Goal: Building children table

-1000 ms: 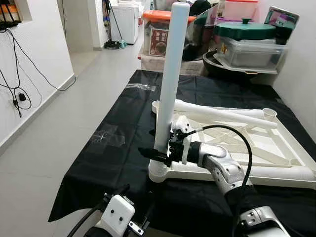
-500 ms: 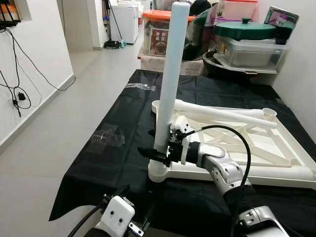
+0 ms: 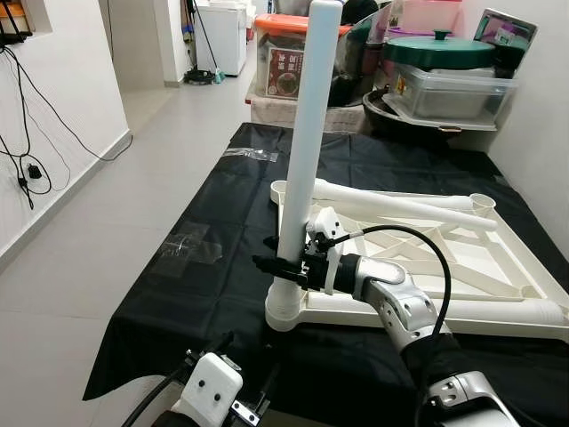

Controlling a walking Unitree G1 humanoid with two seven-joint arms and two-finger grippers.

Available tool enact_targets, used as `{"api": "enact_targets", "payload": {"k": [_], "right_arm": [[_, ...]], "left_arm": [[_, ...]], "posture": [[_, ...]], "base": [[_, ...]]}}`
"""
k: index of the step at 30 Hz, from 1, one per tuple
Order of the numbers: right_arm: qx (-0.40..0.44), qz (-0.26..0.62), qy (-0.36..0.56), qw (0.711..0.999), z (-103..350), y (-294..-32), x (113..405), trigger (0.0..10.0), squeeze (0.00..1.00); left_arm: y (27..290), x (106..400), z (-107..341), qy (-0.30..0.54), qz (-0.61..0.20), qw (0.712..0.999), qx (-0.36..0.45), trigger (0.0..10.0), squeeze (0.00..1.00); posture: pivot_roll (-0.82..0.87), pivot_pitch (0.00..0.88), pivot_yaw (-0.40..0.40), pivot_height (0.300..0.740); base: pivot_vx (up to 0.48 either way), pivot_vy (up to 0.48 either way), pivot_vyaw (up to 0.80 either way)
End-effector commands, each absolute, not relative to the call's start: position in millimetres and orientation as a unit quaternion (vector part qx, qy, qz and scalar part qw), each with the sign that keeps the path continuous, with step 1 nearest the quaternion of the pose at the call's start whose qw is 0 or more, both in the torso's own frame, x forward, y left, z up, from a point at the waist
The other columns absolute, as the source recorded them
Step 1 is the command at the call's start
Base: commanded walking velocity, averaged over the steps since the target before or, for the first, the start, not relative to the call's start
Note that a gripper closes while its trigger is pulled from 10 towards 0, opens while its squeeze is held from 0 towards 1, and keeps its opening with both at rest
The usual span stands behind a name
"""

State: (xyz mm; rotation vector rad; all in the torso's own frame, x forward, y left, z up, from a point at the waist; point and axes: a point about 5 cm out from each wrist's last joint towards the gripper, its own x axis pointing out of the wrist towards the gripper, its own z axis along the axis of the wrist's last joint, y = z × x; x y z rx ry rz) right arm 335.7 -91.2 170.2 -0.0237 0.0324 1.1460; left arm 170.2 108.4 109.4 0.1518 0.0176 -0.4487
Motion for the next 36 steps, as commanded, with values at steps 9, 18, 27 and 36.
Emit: {"api": "enact_targets", "payload": {"k": [9,18,27,36], "right_arm": [[-0.016,0.497,0.014,0.867,157,-97,328,0.0,0.00],[-0.003,0.261,0.019,0.965,146,-114,336,0.0,0.00],[0.014,-0.018,0.021,1.000,143,-131,321,0.0,0.00],[0.113,-0.191,0.079,0.972,141,-111,310,0.0,0.00]], "left_arm": [[124,182,115,0.004,-0.172,0.983,0.062,10.0,0.00],[123,186,119,-0.008,-0.174,0.982,0.073,10.0,0.00],[116,185,119,-0.009,-0.187,0.979,0.077,10.0,0.00],[114,184,120,-0.009,-0.197,0.977,0.081,10.0,0.00]], "posture": [[0.11,0.036,-0.093,0.740],[0.10,0.042,-0.089,0.740],[0.10,0.044,-0.090,0.740],[0.11,0.049,-0.090,0.740]], "base": [[0.000,0.000,0.00],[0.000,0.000,0.00],[0.000,0.000,0.00],[0.000,0.000,0.00]]}}
